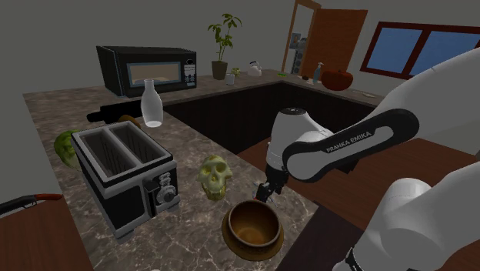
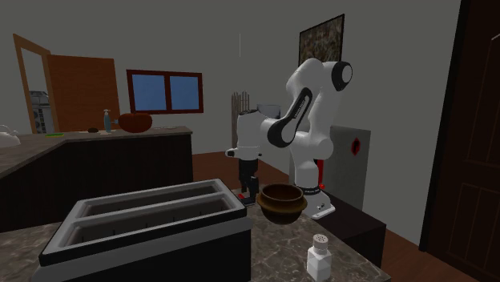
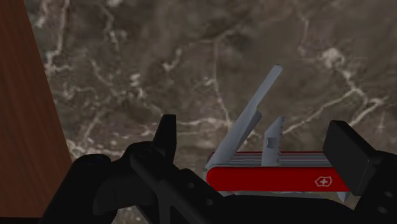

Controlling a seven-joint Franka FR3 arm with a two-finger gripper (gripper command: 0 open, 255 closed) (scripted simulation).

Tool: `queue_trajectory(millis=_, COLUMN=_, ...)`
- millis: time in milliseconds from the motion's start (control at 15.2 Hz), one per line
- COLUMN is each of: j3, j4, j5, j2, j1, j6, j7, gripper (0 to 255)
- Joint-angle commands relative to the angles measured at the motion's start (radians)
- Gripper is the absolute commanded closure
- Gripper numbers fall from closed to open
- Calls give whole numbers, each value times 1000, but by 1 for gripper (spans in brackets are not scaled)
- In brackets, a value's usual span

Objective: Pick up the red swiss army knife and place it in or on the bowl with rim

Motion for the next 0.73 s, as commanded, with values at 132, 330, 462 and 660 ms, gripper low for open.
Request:
queue_trajectory(millis=132, j3=0, j4=0, j5=0, j2=1, j1=0, j6=1, j7=0, gripper=0)
queue_trajectory(millis=330, j3=0, j4=0, j5=0, j2=1, j1=0, j6=1, j7=0, gripper=255)
queue_trajectory(millis=462, j3=0, j4=0, j5=0, j2=1, j1=0, j6=1, j7=0, gripper=255)
queue_trajectory(millis=660, j3=0, j4=0, j5=0, j2=1, j1=0, j6=1, j7=0, gripper=255)
